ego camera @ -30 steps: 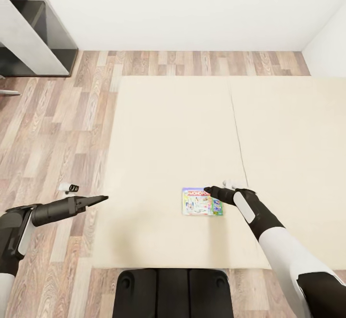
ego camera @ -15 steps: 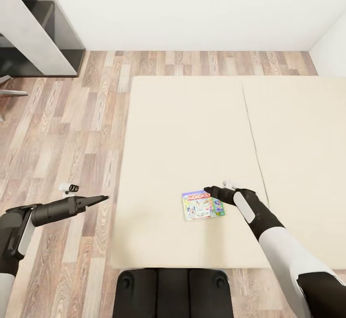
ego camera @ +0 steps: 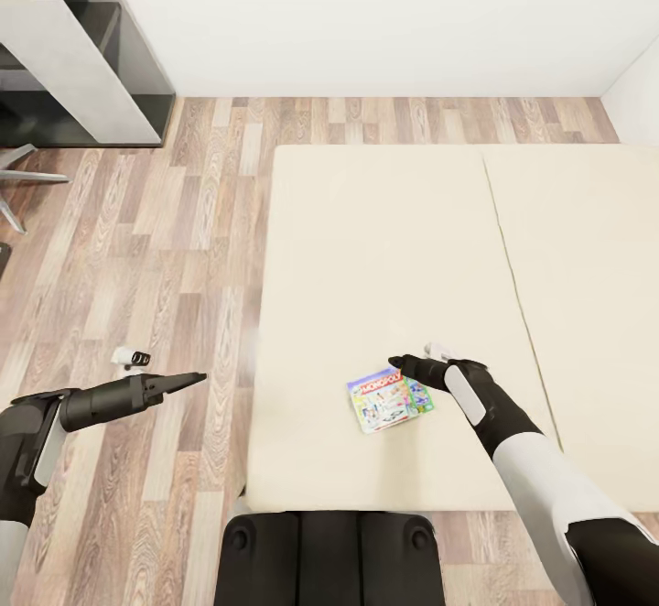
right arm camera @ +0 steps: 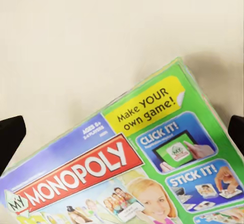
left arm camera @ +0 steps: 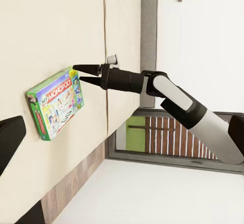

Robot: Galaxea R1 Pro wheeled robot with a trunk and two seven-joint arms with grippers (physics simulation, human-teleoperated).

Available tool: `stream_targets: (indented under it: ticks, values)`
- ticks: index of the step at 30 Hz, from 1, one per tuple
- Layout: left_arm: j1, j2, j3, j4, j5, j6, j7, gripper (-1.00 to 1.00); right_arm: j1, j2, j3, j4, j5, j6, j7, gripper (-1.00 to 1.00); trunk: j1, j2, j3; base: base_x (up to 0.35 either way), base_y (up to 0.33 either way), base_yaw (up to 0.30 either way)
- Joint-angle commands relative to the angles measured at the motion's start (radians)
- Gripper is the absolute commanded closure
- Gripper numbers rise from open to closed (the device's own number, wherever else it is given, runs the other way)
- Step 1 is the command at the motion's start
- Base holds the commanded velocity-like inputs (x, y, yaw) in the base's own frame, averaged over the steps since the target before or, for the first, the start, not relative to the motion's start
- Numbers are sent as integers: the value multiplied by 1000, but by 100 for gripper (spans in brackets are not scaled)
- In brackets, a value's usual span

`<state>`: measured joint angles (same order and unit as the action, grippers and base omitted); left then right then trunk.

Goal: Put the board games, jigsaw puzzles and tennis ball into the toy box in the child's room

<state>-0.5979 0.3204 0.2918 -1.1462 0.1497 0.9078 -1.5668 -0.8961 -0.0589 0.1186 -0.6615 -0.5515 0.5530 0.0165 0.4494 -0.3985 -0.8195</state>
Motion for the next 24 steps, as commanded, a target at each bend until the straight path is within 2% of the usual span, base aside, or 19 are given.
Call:
stream_targets:
  ticks: [1,24]
  values:
    - [0,0,0,0,-1,10,-4,-100,0,-1,3,-1,1,4,2,-100,1,-2,-1,0,239,0]
    - [0,0,1,0,0,11,-4,-100,-1,-1,3,-1,1,7,2,-100,1,-2,-1,0,237,0]
